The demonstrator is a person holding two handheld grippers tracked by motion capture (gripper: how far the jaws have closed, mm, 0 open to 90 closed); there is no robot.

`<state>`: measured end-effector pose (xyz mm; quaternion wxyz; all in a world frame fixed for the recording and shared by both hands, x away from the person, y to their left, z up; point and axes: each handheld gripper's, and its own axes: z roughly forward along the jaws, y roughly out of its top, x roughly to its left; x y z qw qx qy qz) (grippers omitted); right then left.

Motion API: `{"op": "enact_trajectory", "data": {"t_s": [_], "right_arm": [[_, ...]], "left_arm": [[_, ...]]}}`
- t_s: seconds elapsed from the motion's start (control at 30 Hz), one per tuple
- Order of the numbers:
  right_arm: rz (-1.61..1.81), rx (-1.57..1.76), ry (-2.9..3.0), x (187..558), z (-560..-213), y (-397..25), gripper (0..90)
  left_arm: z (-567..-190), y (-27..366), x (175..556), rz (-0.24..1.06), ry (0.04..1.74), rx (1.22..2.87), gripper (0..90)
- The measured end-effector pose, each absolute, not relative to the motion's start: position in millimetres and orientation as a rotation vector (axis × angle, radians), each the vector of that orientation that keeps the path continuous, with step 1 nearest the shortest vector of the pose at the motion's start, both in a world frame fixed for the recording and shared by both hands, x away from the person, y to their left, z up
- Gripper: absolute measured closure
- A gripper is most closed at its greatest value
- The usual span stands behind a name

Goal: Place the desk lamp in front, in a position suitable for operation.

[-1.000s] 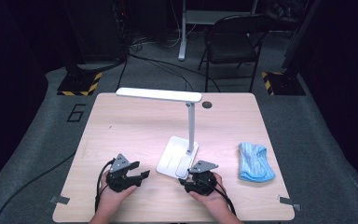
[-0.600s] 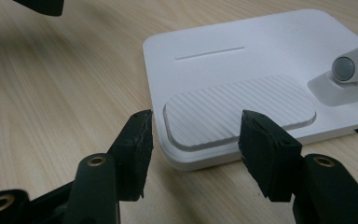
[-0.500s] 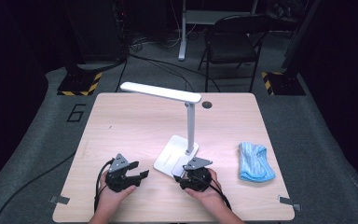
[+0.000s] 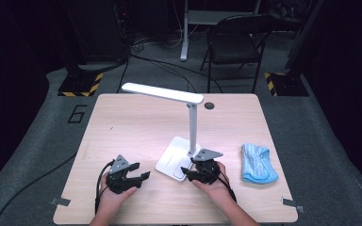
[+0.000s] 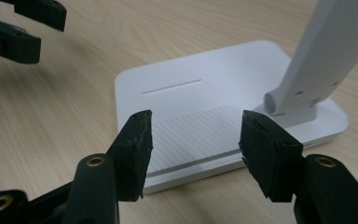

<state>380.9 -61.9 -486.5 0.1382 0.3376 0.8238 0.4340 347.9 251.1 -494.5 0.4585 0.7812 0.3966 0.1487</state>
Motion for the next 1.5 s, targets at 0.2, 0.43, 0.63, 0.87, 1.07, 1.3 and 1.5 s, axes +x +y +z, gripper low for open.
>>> {"op": "enact_trajectory", "data": {"t_s": [0.2,0.43,0.63,0.87,1.07,1.3,1.5], "right_arm": [[1.258,1.001,2.337,394,-472,-71,43.2],[1.260,1.038,2.288,409,-460,-83,43.1],[1.262,1.094,2.270,422,-460,-90,42.4],[1.290,1.136,2.273,439,-460,-90,40.3],[1.301,1.149,2.275,446,-460,-86,39.0],[1.308,1.084,2.308,451,-467,-77,36.6],[1.319,1.084,2.315,454,-466,-69,35.9]], "left_arm": [[-495,251,348,0.373,0.966,1.935,38.8],[-495,250,348,0.358,0.974,1.925,38.8],[-496,248,348,0.357,0.961,1.942,38.8],[-496,249,349,0.352,0.954,1.959,38.8],[-497,247,348,0.350,0.955,1.950,38.8],[-497,249,348,0.347,0.965,1.943,38.8],[-497,249,349,0.347,0.970,1.939,38.8]]}}
